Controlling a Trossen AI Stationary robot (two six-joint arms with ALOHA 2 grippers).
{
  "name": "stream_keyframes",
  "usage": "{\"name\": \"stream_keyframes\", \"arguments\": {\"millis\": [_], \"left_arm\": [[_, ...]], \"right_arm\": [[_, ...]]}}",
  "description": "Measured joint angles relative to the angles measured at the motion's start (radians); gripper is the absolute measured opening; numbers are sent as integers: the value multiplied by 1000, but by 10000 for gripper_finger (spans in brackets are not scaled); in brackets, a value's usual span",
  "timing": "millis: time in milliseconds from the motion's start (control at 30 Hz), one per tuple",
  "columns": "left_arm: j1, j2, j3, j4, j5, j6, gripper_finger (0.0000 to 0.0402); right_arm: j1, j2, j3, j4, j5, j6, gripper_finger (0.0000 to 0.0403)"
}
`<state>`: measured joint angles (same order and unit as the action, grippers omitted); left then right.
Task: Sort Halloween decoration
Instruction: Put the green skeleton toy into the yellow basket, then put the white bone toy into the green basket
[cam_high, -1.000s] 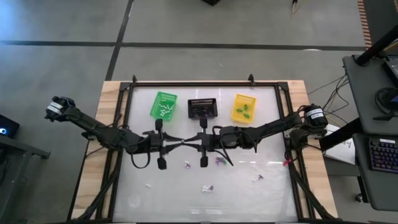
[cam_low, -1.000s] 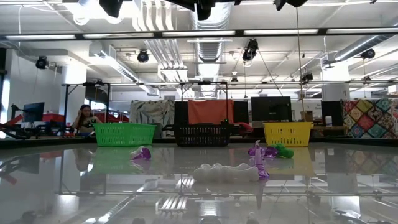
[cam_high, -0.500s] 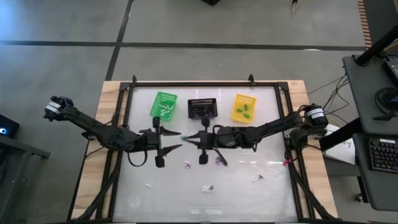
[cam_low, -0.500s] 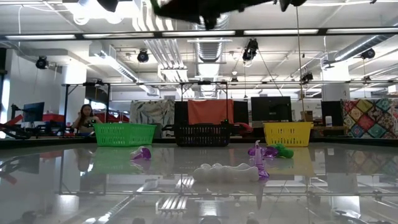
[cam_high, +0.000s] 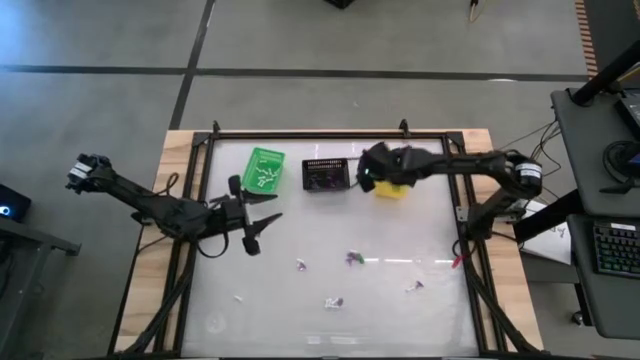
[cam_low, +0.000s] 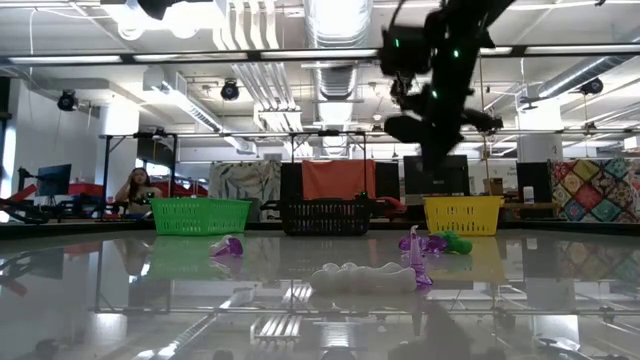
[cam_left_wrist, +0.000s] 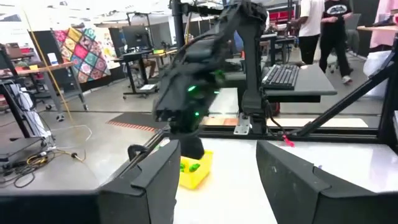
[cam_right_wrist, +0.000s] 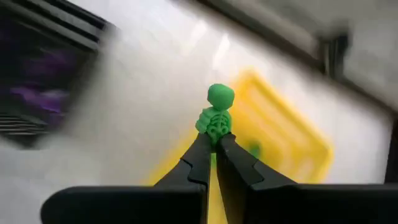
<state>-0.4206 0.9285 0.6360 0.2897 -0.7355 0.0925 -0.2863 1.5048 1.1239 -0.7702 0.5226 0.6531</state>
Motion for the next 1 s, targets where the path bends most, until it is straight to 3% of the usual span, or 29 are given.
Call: {"name": "stream_keyframes", "arguments": {"millis": [200, 367, 667, 1000], "left_arm": [[0, 38, -2, -1, -12, -5, 194], [0, 55, -1, 0, -13, -7, 194], [0, 58, -1, 1, -15, -16, 194], [0, 59, -1, -1, -15, -24, 194]], "right_arm": [[-140, 27, -53, 51, -199, 30, 13], [-145, 51, -54, 51, -208, 32, 24], [-145, 56, -54, 51, -190, 40, 100], [-141, 56, -54, 51, -185, 26, 107]]}}
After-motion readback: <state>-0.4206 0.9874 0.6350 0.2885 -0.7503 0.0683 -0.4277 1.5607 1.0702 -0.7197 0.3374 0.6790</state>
